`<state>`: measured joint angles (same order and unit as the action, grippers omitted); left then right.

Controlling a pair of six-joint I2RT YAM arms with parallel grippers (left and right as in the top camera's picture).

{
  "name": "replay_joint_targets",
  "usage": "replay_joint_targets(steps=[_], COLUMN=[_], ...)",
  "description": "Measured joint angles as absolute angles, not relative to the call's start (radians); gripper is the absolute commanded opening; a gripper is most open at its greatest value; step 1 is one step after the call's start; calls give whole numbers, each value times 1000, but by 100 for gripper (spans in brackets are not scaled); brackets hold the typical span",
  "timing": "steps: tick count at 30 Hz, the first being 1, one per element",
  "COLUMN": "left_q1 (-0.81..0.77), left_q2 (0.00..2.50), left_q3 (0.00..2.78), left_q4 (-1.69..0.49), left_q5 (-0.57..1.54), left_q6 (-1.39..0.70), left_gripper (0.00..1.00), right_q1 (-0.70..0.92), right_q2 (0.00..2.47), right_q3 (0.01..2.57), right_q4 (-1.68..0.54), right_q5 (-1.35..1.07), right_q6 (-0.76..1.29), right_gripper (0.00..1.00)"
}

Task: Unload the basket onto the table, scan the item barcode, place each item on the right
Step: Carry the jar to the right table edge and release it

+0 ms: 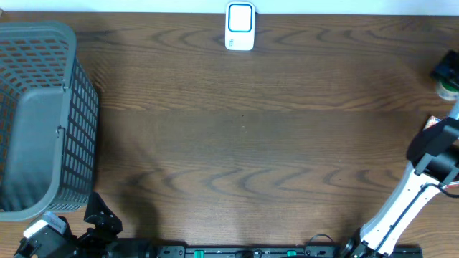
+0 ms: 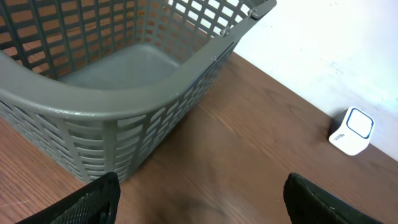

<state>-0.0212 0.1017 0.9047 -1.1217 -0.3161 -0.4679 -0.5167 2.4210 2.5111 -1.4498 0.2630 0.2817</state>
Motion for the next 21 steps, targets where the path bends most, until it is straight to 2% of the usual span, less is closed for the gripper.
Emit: replay_joint_targets(steps=[2, 14, 16, 17, 18, 19, 20, 21], left_q1=[-21, -21, -21, -21, -21, -21, -21, -21], left_q2=[102, 102, 102, 101, 102, 102, 102, 102], left_q3=[905, 905, 905, 905, 905, 905, 905, 905], left_q4=[-1122, -1121, -1122, -1122, -1122, -1122, -1122, -1122], left_q5=[-316, -316, -316, -316, -316, -316, -316, -316], left_q6=[-468, -468, -468, -468, -468, -468, -468, -468], left_gripper=[85, 84, 85, 85, 84, 84, 84, 84], right_q1=[-543, -679, -698, -709, -723, -733, -745, -759], right_q2=[2447, 2652, 2652, 2652, 2652, 2652, 2652, 2652], right_q3=[2511, 2512, 2512, 2512, 2512, 2513, 2513, 2513], right_q4=[-1433, -1335, -1321, -1317, -1316, -1317, -1319, -1322], right_q5=[263, 262, 260, 254, 240, 226, 202, 168], right_q6=[282, 282, 285, 286, 286, 287, 288, 294], right_gripper=[41, 40, 43, 46, 55, 82, 99, 99])
